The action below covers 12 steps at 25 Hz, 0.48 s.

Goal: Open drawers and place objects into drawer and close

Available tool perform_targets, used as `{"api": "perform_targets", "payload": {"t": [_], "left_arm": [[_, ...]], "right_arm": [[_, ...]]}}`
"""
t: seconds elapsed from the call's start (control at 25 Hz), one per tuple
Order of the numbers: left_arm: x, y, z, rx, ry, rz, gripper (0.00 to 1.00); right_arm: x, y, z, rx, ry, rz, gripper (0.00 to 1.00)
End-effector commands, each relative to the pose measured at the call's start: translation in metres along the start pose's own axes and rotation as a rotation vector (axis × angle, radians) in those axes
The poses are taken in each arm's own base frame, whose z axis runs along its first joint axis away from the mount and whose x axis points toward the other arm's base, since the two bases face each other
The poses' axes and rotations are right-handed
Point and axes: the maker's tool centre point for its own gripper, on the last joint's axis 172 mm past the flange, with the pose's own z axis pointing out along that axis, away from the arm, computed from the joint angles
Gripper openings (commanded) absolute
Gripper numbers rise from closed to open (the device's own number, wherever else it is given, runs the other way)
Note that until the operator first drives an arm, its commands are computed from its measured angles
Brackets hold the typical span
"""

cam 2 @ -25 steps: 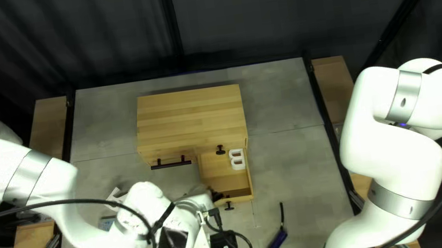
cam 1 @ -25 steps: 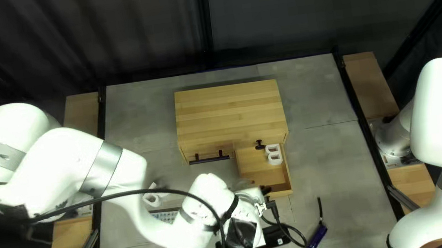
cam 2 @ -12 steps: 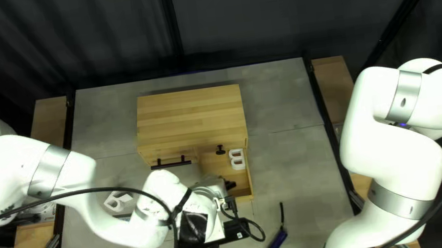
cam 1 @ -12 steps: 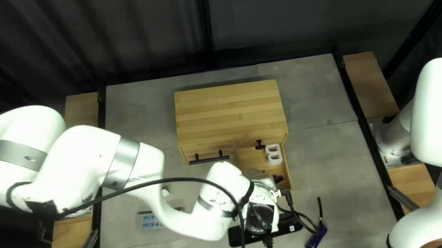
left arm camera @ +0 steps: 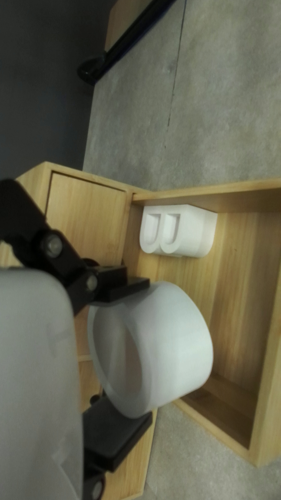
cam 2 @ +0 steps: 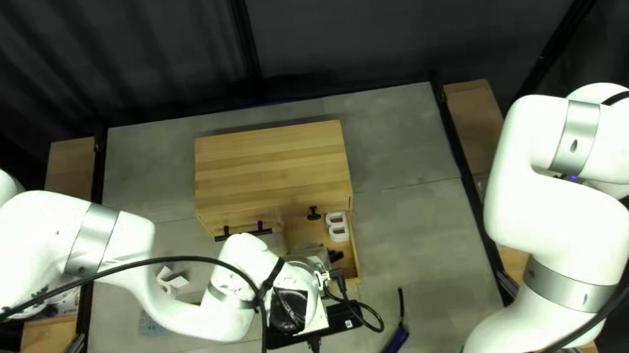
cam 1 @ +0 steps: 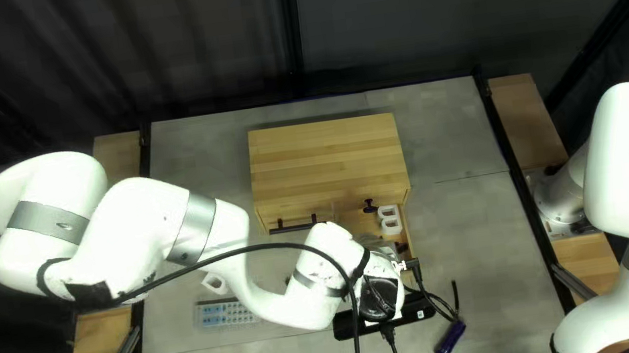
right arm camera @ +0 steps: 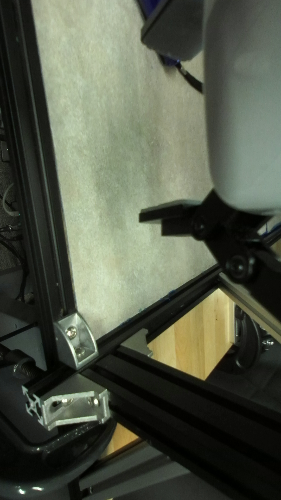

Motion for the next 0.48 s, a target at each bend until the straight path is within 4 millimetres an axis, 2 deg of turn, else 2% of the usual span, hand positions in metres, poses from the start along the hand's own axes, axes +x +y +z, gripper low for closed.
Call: {"api": "perform_targets", "payload": {"t": [0.04,0.28,0.48], "left_arm": [[0.003,0.0,0.004,-0.007,0.005,0.006,0.0],[0.004,-0.005,0.01,-0.011,0.013,0.009,0.0],[0.009,-0.012,0.023,-0.024,0.016,0.014,0.0]], "right_arm": [[0.0,0.0,0.0,0.0,0.0,0.0,1.0],[0.0,0.0,0.0,0.0,0.0,0.0,1.0],[0.0,0.0,0.0,0.0,0.0,0.0,1.0]]}}
